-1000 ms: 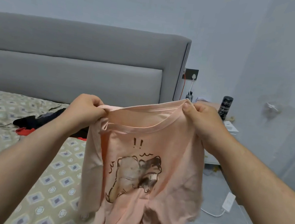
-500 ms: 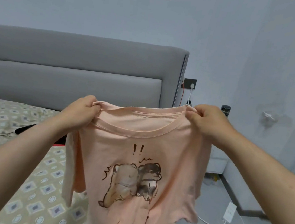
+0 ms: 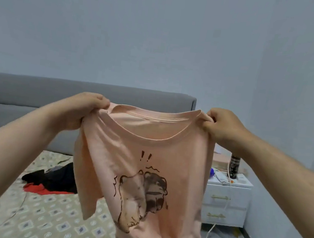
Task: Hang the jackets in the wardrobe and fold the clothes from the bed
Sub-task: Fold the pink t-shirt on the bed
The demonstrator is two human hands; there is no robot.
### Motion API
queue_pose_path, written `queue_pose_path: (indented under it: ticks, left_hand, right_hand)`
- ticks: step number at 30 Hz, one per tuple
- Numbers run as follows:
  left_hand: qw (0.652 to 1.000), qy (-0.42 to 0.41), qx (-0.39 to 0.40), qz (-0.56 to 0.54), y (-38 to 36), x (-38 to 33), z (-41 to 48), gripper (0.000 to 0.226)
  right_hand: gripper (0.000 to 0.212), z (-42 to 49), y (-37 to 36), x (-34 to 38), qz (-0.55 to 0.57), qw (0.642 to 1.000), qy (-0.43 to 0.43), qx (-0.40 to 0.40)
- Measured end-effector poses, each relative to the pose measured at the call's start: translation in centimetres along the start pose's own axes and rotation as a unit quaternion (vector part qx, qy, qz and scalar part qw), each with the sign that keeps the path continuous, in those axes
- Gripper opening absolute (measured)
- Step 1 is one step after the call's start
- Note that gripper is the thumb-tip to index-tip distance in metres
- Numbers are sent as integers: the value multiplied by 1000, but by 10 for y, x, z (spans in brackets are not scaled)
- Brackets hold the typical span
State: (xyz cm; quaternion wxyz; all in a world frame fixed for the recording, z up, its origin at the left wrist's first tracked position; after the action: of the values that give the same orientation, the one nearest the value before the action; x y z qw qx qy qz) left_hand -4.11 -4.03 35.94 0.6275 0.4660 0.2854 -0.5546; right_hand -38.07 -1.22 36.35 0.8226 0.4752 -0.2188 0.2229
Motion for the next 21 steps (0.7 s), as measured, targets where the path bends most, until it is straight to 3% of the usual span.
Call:
queue_pose_path:
  ticks: [2, 4, 6, 7, 8, 10, 14, 21]
  left_hand:
    - [998, -28, 41, 26, 13, -29, -6, 20]
    - [981, -39, 55, 180, 27, -50, -12, 41]
    - [928, -83, 30, 362, 39, -69, -11, 29]
    - [910, -112, -4, 400, 44, -80, -11, 17]
    - [901, -141, -43, 408, 50, -91, -12, 6]
    - [906, -180, -109, 366, 66, -107, -13, 19]
    - [925, -171, -165, 296, 96, -127, -12, 29]
    - [898, -227, -278, 254, 124, -185, -19, 29]
  right_hand:
    - [35, 6, 17, 11, 23, 999, 5, -29]
    - [42, 11, 31, 25, 58, 997, 5, -49]
    - [46, 15, 43, 40, 59, 996, 16, -66]
    - [46, 17, 48, 48, 52, 996, 24, -72]
    - [45, 18, 53, 56, 48, 995, 31, -79]
    - [41, 19, 65, 71, 49, 994, 41, -94]
    - [33, 13, 81, 96, 34, 991, 77, -107]
    - [27, 9, 117, 137, 32, 983, 121, -138]
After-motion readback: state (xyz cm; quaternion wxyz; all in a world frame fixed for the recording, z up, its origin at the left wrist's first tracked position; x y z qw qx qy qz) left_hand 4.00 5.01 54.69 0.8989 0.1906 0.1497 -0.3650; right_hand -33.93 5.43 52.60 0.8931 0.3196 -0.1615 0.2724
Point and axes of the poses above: each hand's wrist, its own z-axis towards the middle knuckle, its own y-axis out of the back of the hand, x = y × z, the point moved 5 cm from there along z, towards the middle knuckle, and after that the axes turned 10 degrees about -y, right-handed, at the moved point
